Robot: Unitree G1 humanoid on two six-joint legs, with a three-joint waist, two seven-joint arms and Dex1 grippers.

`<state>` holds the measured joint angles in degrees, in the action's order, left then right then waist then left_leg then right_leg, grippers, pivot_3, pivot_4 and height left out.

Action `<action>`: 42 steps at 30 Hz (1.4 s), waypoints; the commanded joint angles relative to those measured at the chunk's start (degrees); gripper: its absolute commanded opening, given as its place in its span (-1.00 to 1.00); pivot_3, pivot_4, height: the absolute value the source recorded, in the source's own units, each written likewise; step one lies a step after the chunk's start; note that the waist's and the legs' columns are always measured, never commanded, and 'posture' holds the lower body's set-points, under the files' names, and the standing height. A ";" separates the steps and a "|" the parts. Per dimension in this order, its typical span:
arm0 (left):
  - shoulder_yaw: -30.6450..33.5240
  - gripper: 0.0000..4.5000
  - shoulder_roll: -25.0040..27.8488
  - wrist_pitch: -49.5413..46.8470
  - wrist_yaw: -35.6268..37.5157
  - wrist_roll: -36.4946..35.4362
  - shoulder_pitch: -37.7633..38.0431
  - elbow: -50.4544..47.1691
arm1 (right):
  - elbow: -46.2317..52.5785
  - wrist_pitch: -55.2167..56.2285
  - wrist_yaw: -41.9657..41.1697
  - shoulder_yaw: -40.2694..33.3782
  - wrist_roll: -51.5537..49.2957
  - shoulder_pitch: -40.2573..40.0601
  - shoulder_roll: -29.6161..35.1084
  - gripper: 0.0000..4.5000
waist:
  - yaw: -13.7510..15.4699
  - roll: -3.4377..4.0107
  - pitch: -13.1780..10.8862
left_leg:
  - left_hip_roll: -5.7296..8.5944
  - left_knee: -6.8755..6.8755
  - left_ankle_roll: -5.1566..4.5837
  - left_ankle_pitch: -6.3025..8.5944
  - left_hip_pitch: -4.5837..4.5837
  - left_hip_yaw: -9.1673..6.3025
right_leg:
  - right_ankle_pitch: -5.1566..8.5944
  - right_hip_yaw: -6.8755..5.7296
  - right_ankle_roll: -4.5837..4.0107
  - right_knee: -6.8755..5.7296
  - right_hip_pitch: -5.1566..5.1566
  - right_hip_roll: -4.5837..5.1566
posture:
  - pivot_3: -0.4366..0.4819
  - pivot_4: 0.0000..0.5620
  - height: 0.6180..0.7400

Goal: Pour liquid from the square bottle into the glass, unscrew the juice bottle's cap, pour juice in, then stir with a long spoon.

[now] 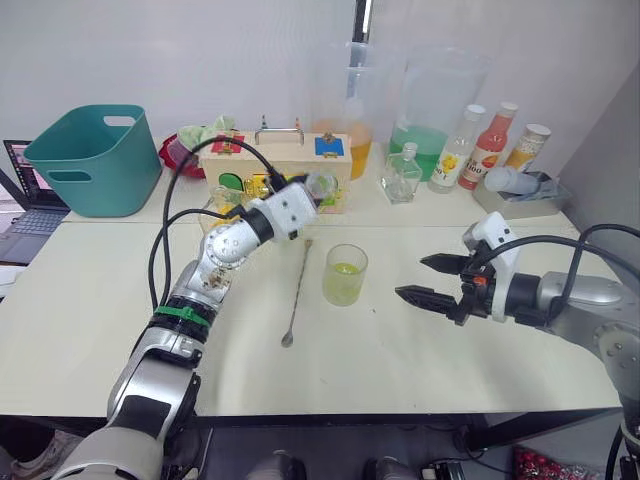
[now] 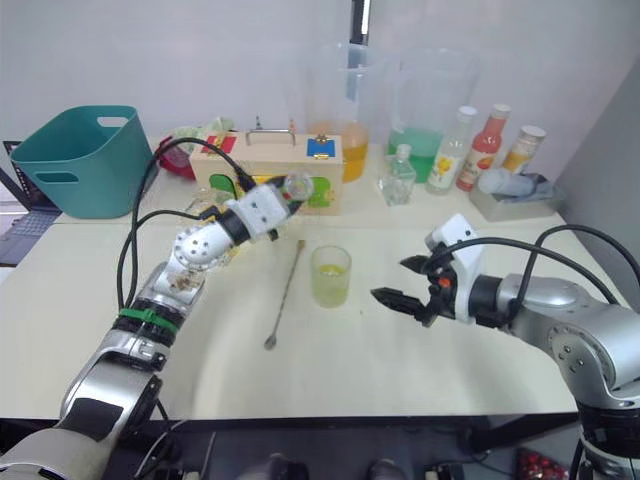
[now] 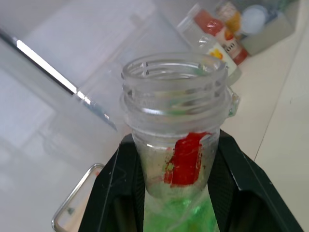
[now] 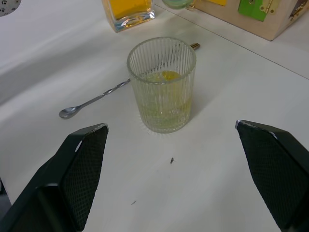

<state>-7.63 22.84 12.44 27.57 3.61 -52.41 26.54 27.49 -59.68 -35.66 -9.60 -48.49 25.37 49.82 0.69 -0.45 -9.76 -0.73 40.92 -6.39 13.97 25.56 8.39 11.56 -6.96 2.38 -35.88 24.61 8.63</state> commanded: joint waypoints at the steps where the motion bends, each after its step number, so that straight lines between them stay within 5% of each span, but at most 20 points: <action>1: 6.37 -0.41 -0.04 -11.25 1.47 -8.84 0.22 -9.68 | -0.58 2.42 -2.34 -0.07 0.12 2.27 -0.26 1.00 | -0.05 0.00 0.00 | 0.00 0.00 0.00 0.00 -0.01 0.00 | 0.00 0.00 0.00 0.00 -0.01 -0.02 | -0.05 -0.47 0.88; 7: 12.44 -0.41 2.68 -25.12 2.94 -16.42 5.10 -20.46 | -5.22 3.99 -6.85 2.55 1.48 6.95 -0.21 1.00 | -0.08 0.00 0.00 | 0.00 0.00 0.07 -0.04 -0.04 -0.03 | 0.00 0.03 0.01 0.01 -0.08 -0.11 | -0.05 -0.47 0.88; 13: 23.55 -0.41 5.79 -41.99 3.08 -32.24 18.42 -39.03 | -9.69 5.58 -14.57 7.35 2.22 11.98 -1.86 1.00 | -0.72 0.00 0.00 | -0.02 -0.03 0.12 -0.06 -0.07 -0.09 | 0.01 0.06 0.01 0.02 -0.13 -0.13 | -0.05 -0.47 0.88; 21: 35.26 -0.41 7.97 -47.89 0.08 -42.75 29.53 -50.82 | -15.41 8.70 -20.68 12.09 5.50 16.81 -5.31 1.00 | -0.24 -0.05 0.01 | 0.00 -0.05 0.24 -0.06 -0.09 -0.16 | 0.01 0.06 0.00 0.12 -0.24 -0.15 | -0.05 -0.47 0.88; 29: 40.20 -0.41 8.39 -44.52 -6.36 -41.86 29.18 -47.33 | -18.49 10.33 -23.31 13.81 8.30 19.32 -8.20 1.00 | 0.06 -0.06 0.02 | 0.01 -0.07 0.56 0.02 -0.17 -0.14 | 0.02 0.03 -0.02 0.10 -0.27 -0.15 | -0.05 -0.47 0.88; 34: 38.42 -0.41 13.90 -40.81 -6.48 -35.35 25.80 -35.55 | -17.37 9.64 -22.73 12.73 8.81 18.73 -8.33 1.00 | -0.02 -0.06 0.02 | 0.01 -0.13 0.62 -0.01 -0.20 -0.10 | 0.02 0.02 -0.03 0.05 -0.21 -0.21 | -0.05 -0.47 0.88; 42: 34.54 -0.41 15.16 -35.11 -4.53 -30.55 17.46 -19.92 | -15.31 8.37 -20.36 10.95 8.80 16.94 -7.45 1.00 | 0.20 -0.19 0.04 | 0.02 -0.18 0.77 0.07 -0.18 -0.07 | 0.02 -0.01 -0.03 0.07 -0.22 -0.20 | -0.05 -0.47 0.88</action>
<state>27.11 36.67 -25.78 21.95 -27.69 -32.33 6.21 10.27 -50.89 -56.53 3.66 -39.28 41.97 41.56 0.90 -0.64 -9.72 -0.72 40.73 -5.61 14.04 25.39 8.34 11.58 -6.96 2.35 -35.81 24.38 8.43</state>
